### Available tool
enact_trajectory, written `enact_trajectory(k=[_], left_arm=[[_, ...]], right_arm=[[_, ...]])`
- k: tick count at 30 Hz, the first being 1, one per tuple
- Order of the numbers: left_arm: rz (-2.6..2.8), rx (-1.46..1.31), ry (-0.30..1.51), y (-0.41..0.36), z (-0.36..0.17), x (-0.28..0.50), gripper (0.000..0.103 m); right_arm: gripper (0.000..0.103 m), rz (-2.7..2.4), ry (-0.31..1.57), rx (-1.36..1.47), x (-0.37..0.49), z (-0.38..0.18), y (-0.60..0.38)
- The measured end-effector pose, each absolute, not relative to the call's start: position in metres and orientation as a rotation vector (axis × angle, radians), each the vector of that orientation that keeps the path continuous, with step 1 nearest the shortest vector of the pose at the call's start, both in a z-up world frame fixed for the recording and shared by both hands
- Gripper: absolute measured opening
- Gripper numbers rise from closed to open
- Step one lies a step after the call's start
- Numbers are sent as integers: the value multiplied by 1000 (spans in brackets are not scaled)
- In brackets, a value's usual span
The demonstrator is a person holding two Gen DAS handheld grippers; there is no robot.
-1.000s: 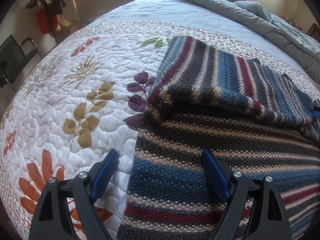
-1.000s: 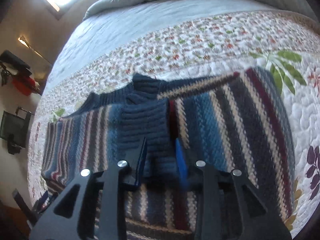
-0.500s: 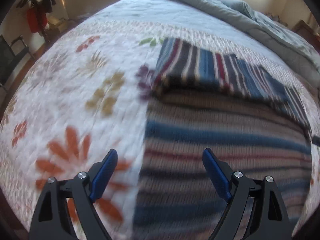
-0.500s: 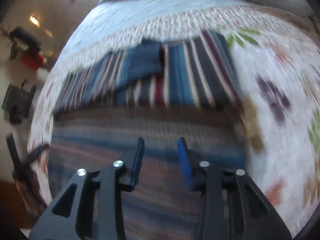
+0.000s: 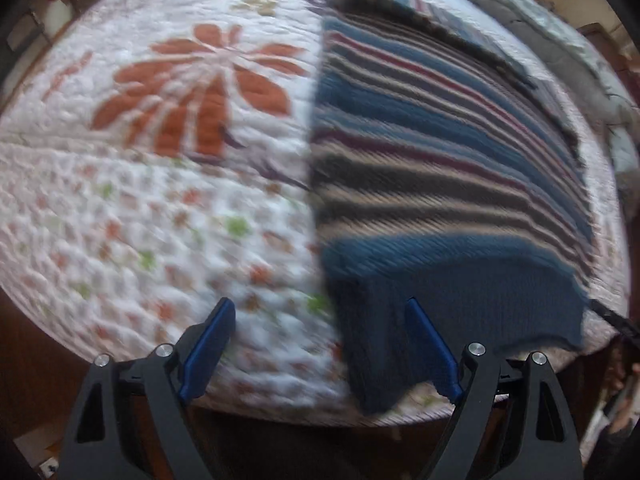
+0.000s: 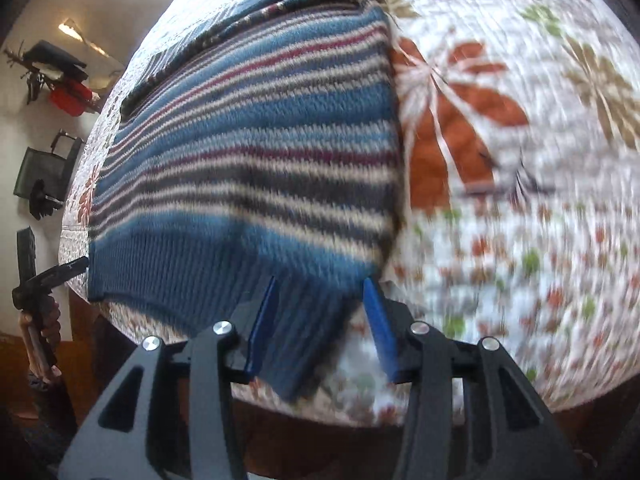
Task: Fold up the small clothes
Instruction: 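Grasp the ribbed hem with the left tool while the right tool grasps the hem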
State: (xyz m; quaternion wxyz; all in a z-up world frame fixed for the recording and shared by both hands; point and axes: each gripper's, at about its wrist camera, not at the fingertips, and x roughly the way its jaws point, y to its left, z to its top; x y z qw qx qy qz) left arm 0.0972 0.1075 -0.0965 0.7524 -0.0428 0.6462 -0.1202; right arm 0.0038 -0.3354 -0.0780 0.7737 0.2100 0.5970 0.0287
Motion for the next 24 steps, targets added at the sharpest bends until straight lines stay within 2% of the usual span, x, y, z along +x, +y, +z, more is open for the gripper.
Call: enact_trajectory(k=[9,14,17,18,19,20,21,22,24], left_arm=[[-396,-126,1436,63,-110,84,84],[-348,-83,1416,60,-111,83,64],[-312,-100,1405,59,-112,82,55],[-299,-107,1400,63,-113,81,50],[-283,-119,1393,68,-113,79,47],[-273,-132,1387,73,-113,78,38],[-269,-155,1383,77,-112,78,29],[-262,-191,1381,82,-112,79,25],[-265,-238,1386,86,-108,79,13]], right_arm=[[48,124,1273,502,-18,-88,-319],[48,163,1247,583,-27,-96,-314],[48,185,1248,622,-27,-103,-313],[44,190,1250,622,-26,-105,-313],[34,198,1251,617,-24,-106,-312],[28,213,1255,612,-22,-106,-312],[17,228,1259,618,-20,-107,-313],[10,241,1262,630,-18,-108,-314],[9,270,1261,656,-14,-107,-318]])
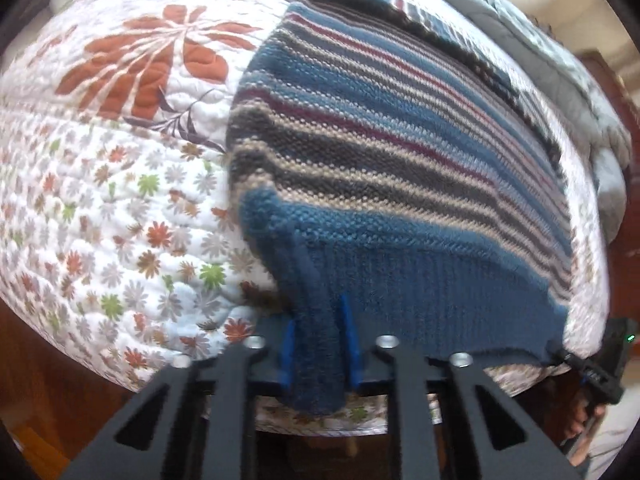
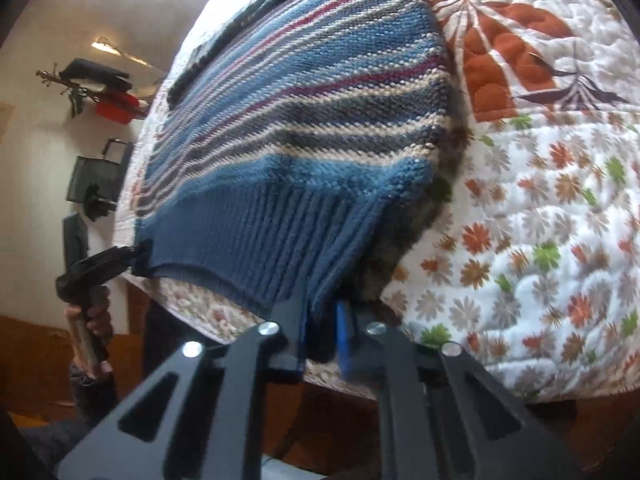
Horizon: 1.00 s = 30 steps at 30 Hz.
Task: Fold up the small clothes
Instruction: 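Grasp the ribbed hem with the left tool while the right tool grasps the hem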
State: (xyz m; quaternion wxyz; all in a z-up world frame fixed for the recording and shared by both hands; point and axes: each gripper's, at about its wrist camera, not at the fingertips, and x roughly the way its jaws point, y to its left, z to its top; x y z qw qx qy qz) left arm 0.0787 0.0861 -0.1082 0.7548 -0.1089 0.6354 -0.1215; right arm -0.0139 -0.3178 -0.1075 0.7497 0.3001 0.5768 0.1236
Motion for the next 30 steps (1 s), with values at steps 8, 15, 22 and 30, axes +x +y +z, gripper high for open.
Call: enact_trajectory(k=[8,15,22,30], left_arm=[[-362,-281,1287,91,-53,94,11],[-385,-319,1209,91,-17,147,11],[-304,-340,1197,76,-38,210,18],[-251,-330,1230,76,-75,236,43]], right_arm=[[8,348,1078,760,8,-38,-345],[8,285,988,783,55,-3,-375],[9,199,1045,902,122,-57,-406],[39,130,1115,866,152,-73,-420]])
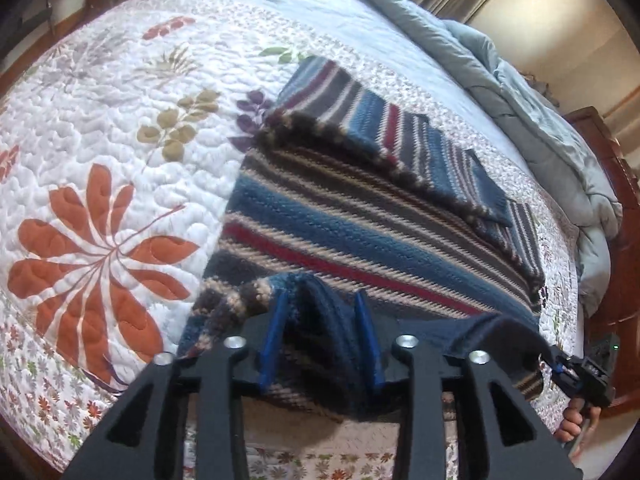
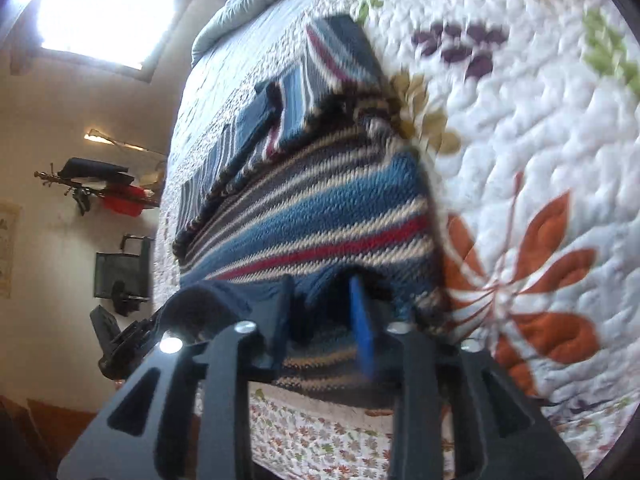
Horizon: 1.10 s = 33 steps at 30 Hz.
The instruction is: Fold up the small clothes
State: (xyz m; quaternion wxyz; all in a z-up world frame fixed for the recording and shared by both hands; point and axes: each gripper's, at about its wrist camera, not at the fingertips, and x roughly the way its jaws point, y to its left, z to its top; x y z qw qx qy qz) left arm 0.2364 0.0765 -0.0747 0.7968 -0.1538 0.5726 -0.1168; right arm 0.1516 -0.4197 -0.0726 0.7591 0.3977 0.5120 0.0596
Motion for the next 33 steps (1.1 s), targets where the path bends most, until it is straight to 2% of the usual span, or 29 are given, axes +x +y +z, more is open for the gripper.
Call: enact_trajectory(k=[2,8,9,11,12,14,19,23,27,29,31,32,33], left_arm=[[-241,-340,1214,87,-68,236,50],[-182,-265,1106,114,-35,233,59],[-181,-229,1100,113,-33,234,59],[-184,-133,1096,103,-32,239,59],[-191,-92,1096,97,-33,241,60],[-236,11,1108,78,-38,248,65],[-311,206,1153,39,-60,266,69],[-359,224,1191,24,-73,278,69],[-438,224,1216,4,-81,284,73],[-464,230,1246,-5,-90,287,73],[-488,221,1284,-12,-99,287,71],[-490,227,1295,-14,-103,286,65],[-484,238,1299,-14,-106,284,52]], right_arm=[[42,111,1109,814,149,-57,-423],[42,100,1098,634,147,-16,-424],[44,106,1097,583,151,-10,-419],[55,114,1107,524,157,-6,-412],[58,123,1115,500,162,-7,-408],[58,140,1145,455,174,-14,-398],[58,157,1226,342,204,-42,-376],[59,185,1256,324,216,-63,-373],[58,207,1293,310,220,-80,-373],[54,217,1308,311,222,-85,-373],[40,238,1316,313,222,-89,-372],[36,248,1315,305,222,-90,-371],[26,256,1313,299,221,-91,-370]])
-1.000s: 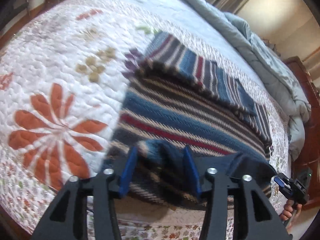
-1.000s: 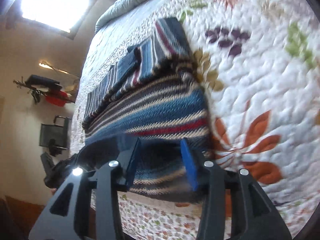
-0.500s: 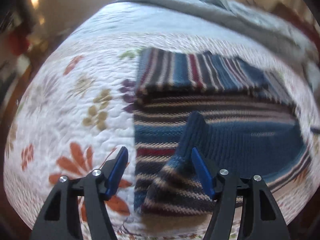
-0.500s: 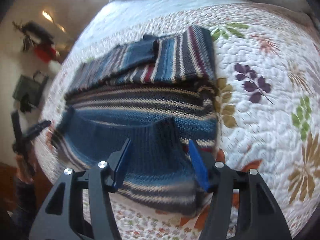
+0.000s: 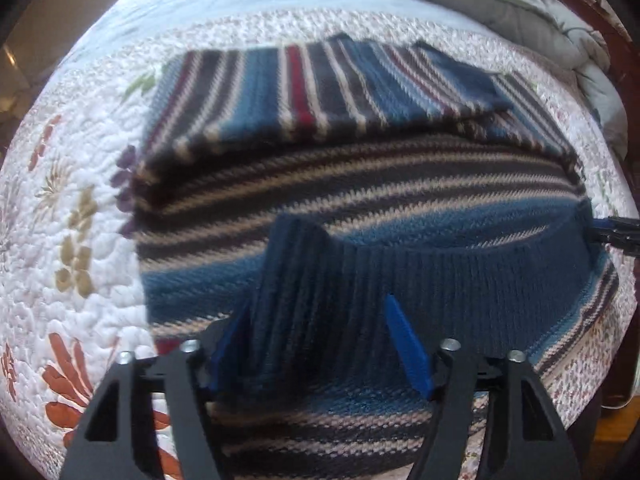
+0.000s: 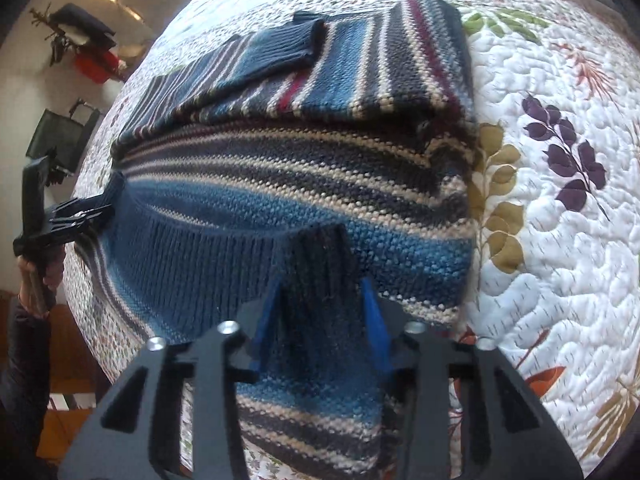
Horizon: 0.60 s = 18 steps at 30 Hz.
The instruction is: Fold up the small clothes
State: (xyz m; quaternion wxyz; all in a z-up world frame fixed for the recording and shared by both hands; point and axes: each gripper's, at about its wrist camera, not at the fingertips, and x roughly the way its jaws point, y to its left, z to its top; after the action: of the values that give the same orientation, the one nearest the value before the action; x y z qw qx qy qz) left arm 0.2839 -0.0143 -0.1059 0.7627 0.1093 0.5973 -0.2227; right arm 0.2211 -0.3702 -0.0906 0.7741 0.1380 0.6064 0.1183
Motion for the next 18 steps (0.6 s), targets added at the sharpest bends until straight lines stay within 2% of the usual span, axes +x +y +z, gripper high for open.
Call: enact_trajectory(k=[1,2,4,5,18], left_arm=[[-474,254,1303,-15,-109,283,45],[-470,257,1302,-14,-111,281,39],[-469,235,1293,-9,-109,277,23],[-471,221,1291,-7,-107,275,19],[-478,114,1155,18,-54,261,16]], right_arm=[[14,265,1310,289,220,-90,-369],[10,274,1305,289,219,-90,-369],[9,284,1285,301,215,-86,-369],[9,286,1274,302,213,-83,-370],[9,300,1155,337,196,-32,-374]])
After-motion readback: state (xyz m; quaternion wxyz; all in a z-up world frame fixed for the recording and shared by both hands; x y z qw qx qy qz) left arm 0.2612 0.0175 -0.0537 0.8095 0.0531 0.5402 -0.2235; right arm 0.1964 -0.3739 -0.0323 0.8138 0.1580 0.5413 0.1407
